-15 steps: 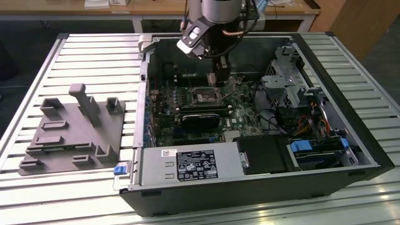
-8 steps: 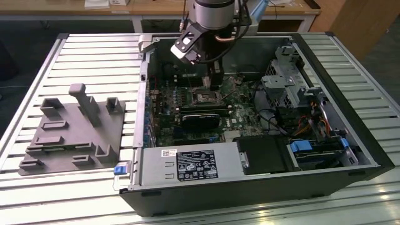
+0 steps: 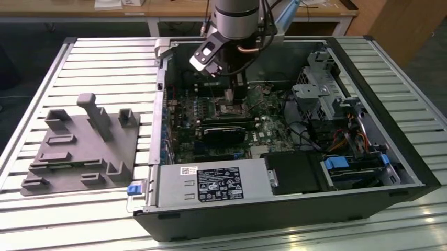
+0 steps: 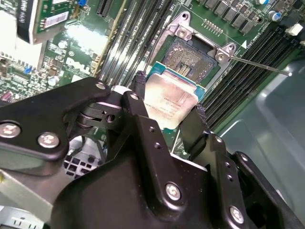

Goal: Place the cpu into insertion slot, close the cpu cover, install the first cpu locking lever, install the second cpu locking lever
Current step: 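Place the cpu into insertion slot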

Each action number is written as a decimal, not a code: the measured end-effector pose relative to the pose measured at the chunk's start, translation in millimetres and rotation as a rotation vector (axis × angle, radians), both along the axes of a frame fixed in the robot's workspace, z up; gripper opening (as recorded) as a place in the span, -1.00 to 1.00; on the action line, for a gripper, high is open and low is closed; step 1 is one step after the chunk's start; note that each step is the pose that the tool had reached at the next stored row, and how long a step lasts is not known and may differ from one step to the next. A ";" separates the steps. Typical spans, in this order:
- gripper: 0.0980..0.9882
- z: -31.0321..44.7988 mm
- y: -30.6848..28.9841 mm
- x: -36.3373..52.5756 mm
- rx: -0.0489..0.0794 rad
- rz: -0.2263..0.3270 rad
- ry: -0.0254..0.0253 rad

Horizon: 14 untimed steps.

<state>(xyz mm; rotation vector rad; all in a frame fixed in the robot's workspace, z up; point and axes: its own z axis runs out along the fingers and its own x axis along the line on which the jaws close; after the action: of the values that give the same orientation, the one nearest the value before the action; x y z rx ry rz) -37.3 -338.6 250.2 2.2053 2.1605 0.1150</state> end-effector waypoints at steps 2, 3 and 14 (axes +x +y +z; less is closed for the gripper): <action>-0.01 -3.6 1.8 -0.4 -0.002 0.001 0.0000; -0.01 -5.4 2.7 -0.7 -0.003 0.001 0.0000; -0.01 -22.9 9.5 -2.6 -0.009 0.029 -0.0002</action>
<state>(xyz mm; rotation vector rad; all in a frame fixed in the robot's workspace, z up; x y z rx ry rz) -39.9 -329.1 227.3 2.1691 2.1892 0.1062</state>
